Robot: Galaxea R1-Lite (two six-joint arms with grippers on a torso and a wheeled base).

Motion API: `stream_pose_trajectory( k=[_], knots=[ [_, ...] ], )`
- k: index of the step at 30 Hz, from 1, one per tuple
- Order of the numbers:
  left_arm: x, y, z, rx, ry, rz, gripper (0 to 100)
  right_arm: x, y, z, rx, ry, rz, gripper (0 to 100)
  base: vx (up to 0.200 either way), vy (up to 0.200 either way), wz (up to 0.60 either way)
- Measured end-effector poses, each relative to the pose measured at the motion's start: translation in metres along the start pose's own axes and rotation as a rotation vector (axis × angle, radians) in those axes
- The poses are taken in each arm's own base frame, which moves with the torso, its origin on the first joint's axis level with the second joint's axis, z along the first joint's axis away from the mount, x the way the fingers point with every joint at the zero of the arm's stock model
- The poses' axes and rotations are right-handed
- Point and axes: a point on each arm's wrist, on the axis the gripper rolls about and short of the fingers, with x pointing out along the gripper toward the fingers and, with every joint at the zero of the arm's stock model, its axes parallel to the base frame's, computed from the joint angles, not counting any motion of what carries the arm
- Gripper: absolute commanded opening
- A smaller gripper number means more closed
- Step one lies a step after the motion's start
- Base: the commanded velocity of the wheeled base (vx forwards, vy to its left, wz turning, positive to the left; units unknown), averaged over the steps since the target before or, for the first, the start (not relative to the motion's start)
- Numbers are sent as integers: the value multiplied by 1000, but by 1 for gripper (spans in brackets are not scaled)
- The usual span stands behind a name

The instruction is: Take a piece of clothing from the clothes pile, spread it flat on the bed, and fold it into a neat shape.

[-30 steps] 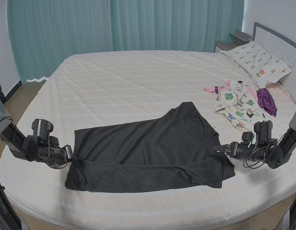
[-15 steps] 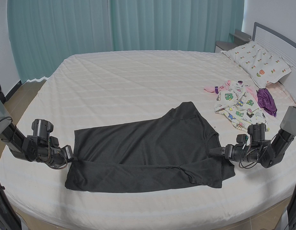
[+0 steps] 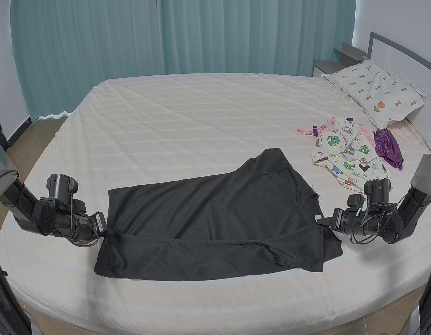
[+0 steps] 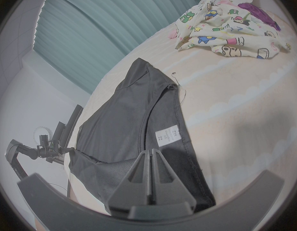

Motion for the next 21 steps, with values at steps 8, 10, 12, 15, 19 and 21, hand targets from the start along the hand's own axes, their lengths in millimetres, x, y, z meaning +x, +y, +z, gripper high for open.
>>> stream_pose_trajectory(
  k=[8,10,12,15,19,21],
  knots=[
    [0,0,-1,-14,7,3,0,-3,2,14,-16,-64,13,0,0,0,0],
    [0,0,-1,-21,6,3,0,-2,2,18,-13,-78,15,0,0,0,0],
    [0,0,-1,-26,4,2,0,0,3,22,-6,-93,18,0,0,0,0],
    [0,0,0,-29,0,1,0,1,3,27,8,-115,25,0,0,0,0],
    [-2,1,3,-46,-12,0,0,2,2,26,17,-110,31,0,0,0,0],
    [-4,1,5,-70,-22,-3,0,2,2,25,19,-105,30,0,0,0,0]
  ],
)
